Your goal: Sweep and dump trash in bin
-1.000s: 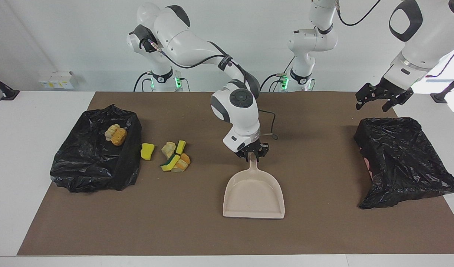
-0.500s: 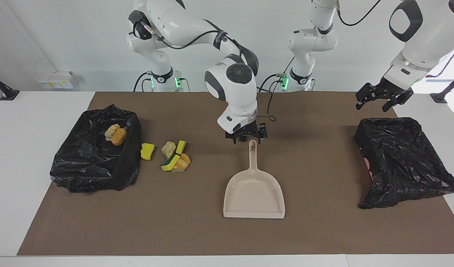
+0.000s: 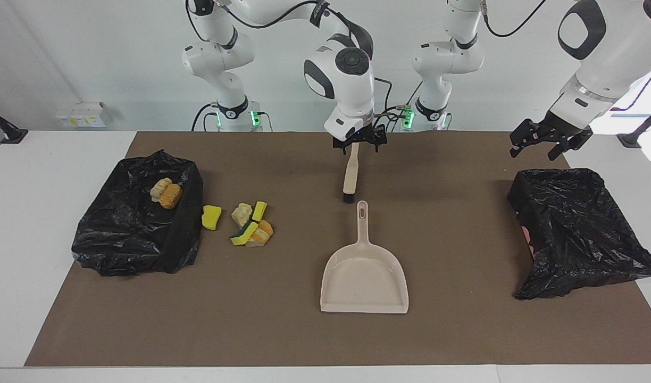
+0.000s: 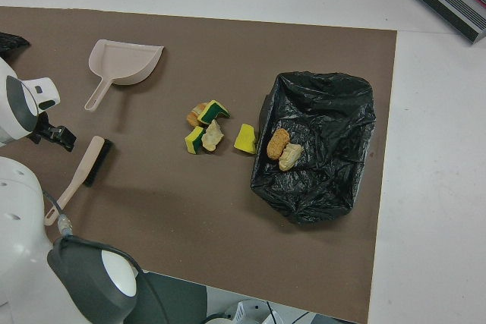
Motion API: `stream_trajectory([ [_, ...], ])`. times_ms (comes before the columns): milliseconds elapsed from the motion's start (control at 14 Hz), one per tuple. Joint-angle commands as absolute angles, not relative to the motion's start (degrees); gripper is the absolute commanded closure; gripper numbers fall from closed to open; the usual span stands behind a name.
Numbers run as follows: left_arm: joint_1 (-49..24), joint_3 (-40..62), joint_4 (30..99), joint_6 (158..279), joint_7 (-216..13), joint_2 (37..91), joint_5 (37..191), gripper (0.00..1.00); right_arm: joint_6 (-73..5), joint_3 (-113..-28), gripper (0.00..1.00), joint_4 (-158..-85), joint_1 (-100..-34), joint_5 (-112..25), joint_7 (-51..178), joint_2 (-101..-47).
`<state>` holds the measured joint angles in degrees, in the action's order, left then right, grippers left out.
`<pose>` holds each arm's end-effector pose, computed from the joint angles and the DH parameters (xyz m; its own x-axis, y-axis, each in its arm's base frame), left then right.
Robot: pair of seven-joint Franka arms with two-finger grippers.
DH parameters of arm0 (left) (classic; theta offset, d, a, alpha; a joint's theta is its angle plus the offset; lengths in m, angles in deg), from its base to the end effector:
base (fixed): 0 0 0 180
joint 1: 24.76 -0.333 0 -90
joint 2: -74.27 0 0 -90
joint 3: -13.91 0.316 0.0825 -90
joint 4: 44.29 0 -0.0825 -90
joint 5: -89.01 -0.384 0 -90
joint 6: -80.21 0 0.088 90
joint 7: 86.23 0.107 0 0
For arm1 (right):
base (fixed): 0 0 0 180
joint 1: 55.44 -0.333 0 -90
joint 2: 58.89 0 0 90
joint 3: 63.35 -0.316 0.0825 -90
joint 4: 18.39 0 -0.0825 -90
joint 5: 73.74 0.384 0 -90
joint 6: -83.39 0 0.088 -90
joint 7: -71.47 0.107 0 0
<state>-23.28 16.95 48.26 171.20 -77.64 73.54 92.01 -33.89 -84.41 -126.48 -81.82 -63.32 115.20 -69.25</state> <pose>0.5582 0.0095 0.5980 0.9921 -0.1213 -0.0318 -0.1193 -0.9912 0.0570 0.4051 0.4428 0.4182 0.9855 -0.0119 -0.1692 -0.0372 -0.9884 -0.1471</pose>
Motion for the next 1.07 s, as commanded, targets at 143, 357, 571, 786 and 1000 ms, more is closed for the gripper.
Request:
stream_trajectory([
  [143, -22.8, 16.5, 47.9, 171.3, -78.3, 73.5, 92.4, 0.00, -47.7, -84.1, 0.00, -143.4, -87.3, -60.7, 121.2, -64.7],
  [357, -17.9, 16.3, 48.1, 175.3, -79.5, 72.3, 92.7, 0.00, -49.2, -84.1, 0.00, -145.2, -87.7, -57.2, 122.0, -64.7],
  [571, -13.3, 16.3, 47.8, 180.2, -80.2, 69.4, 92.0, 0.00, -49.2, -84.1, 0.38, -145.1, -87.9, -56.7, 122.1, -65.0],
  [786, -8.6, 16.4, 46.8, 184.4, -81.4, 63.8, 91.9, 0.00, -49.4, -84.0, 1.00, -144.2, -87.9, -56.8, 121.2, -65.7],
  [1000, -5.0, 16.5, 42.4, 186.7, -84.5, 56.9, 91.7, 0.00, -48.0, -83.7, 1.00, -142.2, -86.9, -57.5, 121.3, -65.9],
])
